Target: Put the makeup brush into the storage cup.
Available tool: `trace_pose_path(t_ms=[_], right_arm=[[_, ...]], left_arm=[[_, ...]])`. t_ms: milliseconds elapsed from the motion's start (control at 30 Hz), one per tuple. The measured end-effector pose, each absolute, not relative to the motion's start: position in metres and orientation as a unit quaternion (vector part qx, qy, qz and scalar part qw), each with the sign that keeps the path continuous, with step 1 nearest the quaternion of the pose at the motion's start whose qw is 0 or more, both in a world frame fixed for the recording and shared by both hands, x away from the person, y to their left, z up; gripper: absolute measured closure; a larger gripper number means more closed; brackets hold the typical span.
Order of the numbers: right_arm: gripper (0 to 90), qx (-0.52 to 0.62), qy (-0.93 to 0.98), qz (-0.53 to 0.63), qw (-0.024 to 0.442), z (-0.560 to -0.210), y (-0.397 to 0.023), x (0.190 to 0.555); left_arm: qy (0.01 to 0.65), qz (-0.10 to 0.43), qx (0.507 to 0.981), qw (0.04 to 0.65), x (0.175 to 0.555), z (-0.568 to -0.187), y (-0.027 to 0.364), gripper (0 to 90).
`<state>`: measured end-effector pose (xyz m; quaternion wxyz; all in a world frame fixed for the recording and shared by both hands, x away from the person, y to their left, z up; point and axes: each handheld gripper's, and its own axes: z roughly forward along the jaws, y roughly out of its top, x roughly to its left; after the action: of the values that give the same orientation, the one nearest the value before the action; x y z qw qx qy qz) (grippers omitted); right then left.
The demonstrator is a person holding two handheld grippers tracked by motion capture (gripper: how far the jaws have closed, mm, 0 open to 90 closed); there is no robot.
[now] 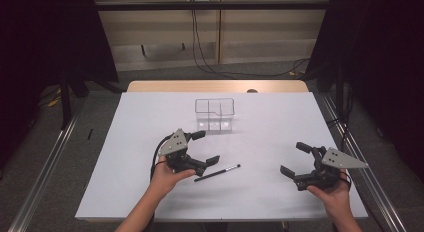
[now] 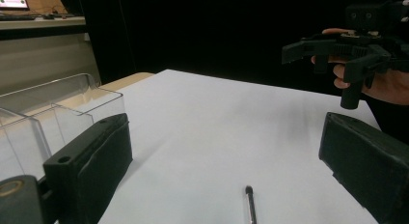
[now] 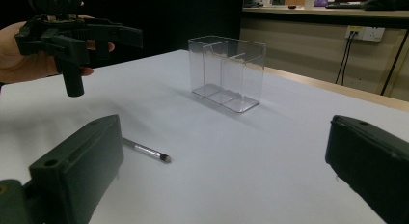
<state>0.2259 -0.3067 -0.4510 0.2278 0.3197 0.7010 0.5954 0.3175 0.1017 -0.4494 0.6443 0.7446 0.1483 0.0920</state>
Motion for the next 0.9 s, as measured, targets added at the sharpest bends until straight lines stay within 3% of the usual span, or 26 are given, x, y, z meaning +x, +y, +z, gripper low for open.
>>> trace_pose_path(t_ms=[900], right_arm=[[0.0,0.319,0.702,0.595,0.228,-0.451,-0.307,0.226]], left_arm=[[0.162,0.071,0.785,0.594,0.323,-0.459,0.089,4.4]])
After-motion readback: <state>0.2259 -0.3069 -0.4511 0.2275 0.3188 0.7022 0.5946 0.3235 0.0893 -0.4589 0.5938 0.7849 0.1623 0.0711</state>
